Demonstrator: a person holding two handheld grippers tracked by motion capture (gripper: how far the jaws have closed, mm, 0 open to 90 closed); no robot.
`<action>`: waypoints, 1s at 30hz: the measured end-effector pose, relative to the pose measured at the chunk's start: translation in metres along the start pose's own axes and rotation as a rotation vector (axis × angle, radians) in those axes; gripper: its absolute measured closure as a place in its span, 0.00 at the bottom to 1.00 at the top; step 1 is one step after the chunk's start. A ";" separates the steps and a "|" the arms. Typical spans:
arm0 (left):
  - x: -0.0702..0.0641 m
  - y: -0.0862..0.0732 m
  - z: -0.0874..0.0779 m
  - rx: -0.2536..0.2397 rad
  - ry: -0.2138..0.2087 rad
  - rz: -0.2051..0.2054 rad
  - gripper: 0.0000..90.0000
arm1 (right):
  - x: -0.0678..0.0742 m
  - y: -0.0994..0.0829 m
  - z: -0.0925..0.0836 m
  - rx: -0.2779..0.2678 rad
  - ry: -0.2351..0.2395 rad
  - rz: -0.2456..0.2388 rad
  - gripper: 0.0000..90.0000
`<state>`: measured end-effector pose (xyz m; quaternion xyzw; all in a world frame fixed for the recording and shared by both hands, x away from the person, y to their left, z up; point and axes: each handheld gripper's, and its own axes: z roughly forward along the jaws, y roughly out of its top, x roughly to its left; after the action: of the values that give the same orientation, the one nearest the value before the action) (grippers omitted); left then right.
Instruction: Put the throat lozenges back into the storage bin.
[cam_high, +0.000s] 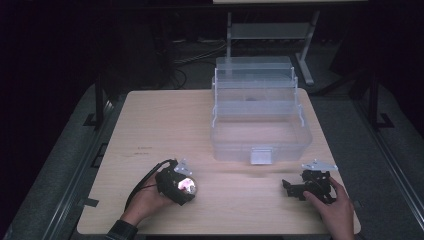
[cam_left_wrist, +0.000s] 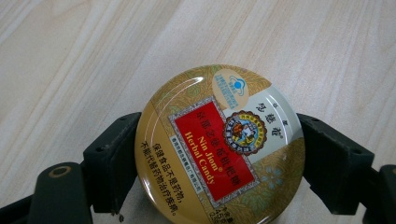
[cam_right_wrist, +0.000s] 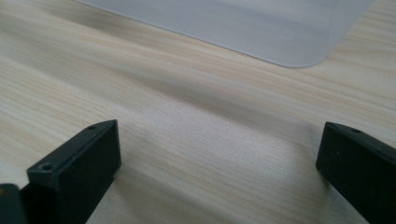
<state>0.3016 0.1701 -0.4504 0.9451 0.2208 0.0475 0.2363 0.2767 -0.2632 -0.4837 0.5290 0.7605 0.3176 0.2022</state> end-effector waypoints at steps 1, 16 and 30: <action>0.000 0.000 0.000 0.000 0.000 0.000 0.22 | 0.000 0.000 0.000 0.000 0.000 0.001 0.00; 0.000 0.008 -0.011 -0.025 0.011 -0.001 0.22 | 0.000 0.000 0.000 0.000 0.000 0.000 0.00; 0.003 0.016 -0.019 -0.038 0.008 -0.001 0.22 | 0.000 0.000 0.000 0.000 0.000 0.000 0.00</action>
<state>0.3063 0.1669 -0.4259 0.9401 0.2214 0.0553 0.2533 0.2767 -0.2632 -0.4836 0.5292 0.7604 0.3175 0.2022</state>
